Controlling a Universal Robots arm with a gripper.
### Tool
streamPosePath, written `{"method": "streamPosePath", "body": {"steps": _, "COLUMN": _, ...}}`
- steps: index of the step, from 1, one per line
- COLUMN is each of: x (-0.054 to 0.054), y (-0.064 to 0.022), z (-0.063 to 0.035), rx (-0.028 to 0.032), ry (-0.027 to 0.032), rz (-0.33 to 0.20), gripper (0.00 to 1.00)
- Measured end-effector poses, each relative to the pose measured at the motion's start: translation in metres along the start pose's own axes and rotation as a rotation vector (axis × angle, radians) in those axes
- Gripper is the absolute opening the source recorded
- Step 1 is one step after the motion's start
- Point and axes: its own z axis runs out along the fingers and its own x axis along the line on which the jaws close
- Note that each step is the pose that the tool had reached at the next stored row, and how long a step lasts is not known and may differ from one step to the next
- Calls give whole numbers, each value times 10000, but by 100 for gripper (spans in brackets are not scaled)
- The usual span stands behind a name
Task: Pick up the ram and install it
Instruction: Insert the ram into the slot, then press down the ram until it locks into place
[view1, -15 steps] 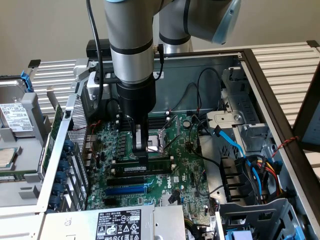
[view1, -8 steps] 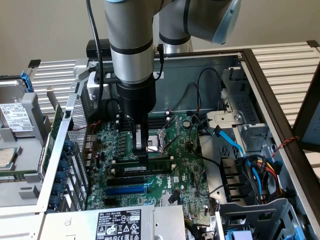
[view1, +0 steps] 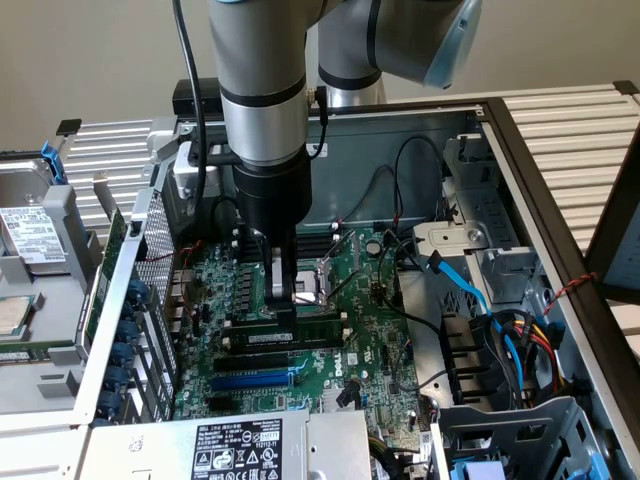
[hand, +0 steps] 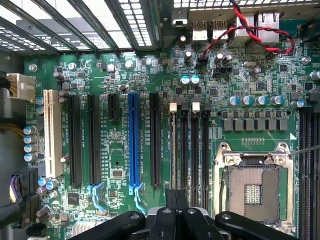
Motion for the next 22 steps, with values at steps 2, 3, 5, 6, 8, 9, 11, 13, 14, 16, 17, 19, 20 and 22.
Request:
{"method": "streamPosePath", "body": {"steps": 2, "x": 0, "y": 0, "z": -1, "rx": -2, "ry": 2, "rz": 23, "gripper": 11}}
{"method": "streamPosePath", "body": {"steps": 3, "x": 0, "y": 0, "z": -2, "rx": -4, "ry": 4, "rz": 45, "gripper": 11}}
{"method": "streamPosePath", "body": {"steps": 5, "x": 1, "y": 1, "z": -2, "rx": -10, "ry": 7, "rz": 141, "gripper": 11}}
{"method": "streamPosePath", "body": {"steps": 6, "x": 1, "y": 1, "z": -2, "rx": -13, "ry": 10, "rz": 197, "gripper": 11}}
{"method": "streamPosePath", "body": {"steps": 8, "x": 0, "y": 0, "z": -2, "rx": -19, "ry": 11, "rz": 317, "gripper": 11}}
{"method": "streamPosePath", "body": {"steps": 9, "x": 0, "y": 0, "z": -2, "rx": -21, "ry": 12, "rz": 351, "gripper": 11}}
{"method": "streamPosePath", "body": {"steps": 11, "x": 0, "y": 0, "z": -2, "rx": -21, "ry": 12, "rz": 352, "gripper": 11}}
{"method": "streamPosePath", "body": {"steps": 13, "x": 0, "y": 0, "z": -1, "rx": -21, "ry": 12, "rz": 353, "gripper": 11}}
{"method": "streamPosePath", "body": {"steps": 14, "x": 0, "y": 0, "z": -2, "rx": -21, "ry": 12, "rz": 353, "gripper": 11}}
{"method": "streamPosePath", "body": {"steps": 16, "x": 0, "y": -4, "z": -1, "rx": -20, "ry": 10, "rz": 352, "gripper": 11}}
{"method": "streamPosePath", "body": {"steps": 17, "x": 0, "y": -7, "z": -1, "rx": -20, "ry": 12, "rz": 352, "gripper": 11}}
{"method": "streamPosePath", "body": {"steps": 19, "x": -1, "y": -21, "z": -1, "rx": -21, "ry": 12, "rz": 352, "gripper": 11}}
{"method": "streamPosePath", "body": {"steps": 20, "x": -1, "y": -24, "z": -1, "rx": -21, "ry": 12, "rz": 352, "gripper": 11}}
{"method": "streamPosePath", "body": {"steps": 22, "x": -1, "y": -23, "z": -1, "rx": -21, "ry": 12, "rz": 353, "gripper": 11}}
